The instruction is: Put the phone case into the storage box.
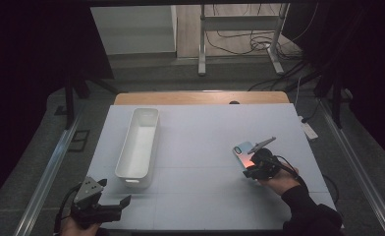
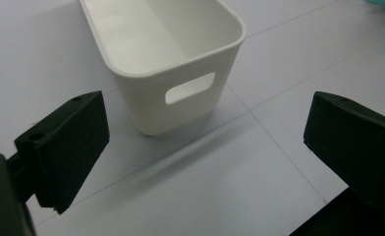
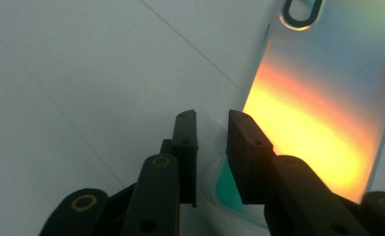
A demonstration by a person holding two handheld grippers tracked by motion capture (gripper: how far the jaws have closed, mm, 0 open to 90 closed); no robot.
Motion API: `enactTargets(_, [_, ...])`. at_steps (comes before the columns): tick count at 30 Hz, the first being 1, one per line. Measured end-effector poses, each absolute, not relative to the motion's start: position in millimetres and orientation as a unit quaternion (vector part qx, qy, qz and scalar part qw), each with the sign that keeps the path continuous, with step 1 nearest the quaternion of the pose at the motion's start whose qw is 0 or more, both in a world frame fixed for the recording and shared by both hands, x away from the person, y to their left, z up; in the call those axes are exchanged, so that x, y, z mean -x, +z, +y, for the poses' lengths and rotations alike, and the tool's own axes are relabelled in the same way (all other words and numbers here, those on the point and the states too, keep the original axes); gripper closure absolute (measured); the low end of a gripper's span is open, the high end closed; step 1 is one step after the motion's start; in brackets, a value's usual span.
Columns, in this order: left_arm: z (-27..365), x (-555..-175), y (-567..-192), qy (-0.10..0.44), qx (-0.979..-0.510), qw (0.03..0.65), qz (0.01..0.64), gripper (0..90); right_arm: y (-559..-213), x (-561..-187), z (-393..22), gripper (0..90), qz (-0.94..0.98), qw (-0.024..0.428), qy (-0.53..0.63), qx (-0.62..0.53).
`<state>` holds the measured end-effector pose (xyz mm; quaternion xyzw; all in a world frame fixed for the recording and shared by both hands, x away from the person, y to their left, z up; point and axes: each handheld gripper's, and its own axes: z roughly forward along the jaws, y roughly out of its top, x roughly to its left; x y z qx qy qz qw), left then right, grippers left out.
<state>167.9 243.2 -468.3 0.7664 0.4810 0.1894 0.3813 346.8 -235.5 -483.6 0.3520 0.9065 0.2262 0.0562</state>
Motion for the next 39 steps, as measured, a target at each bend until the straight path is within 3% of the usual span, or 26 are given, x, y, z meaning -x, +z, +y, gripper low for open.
enactTargets(14, [243, -168, -468, 0.189, -0.767, 0.38, 0.48, 4.2, -473, -351, -237, 41.0, 0.897, 0.088, 0.223, -0.372])
enactTargets(16, [243, -168, -468, 0.189, -0.767, 0.38, 0.48, 4.3, -473, -353, -238, 31.8, 0.895, 0.087, 0.222, -0.376])
enactTargets(23, [243, -168, -468, 0.189, -0.767, 0.381, 0.481, 4.3, -472, -357, -240, 20.0, 0.894, 0.093, 0.221, -0.379])
enactTargets(24, [243, -168, -468, 0.189, -0.767, 0.381, 0.481, 4.3, -473, -359, -241, 13.0, 0.892, 0.097, 0.219, -0.383])
enactTargets(31, [243, -168, -468, 0.19, -0.767, 0.38, 0.481, 4.3, -476, -364, -244, 0.5, 0.885, 0.104, 0.212, -0.402])
enactTargets(39, [243, -168, -468, 0.189, -0.767, 0.381, 0.481, 4.3, -474, -369, -247, 0.0, 0.875, 0.109, 0.209, -0.422])
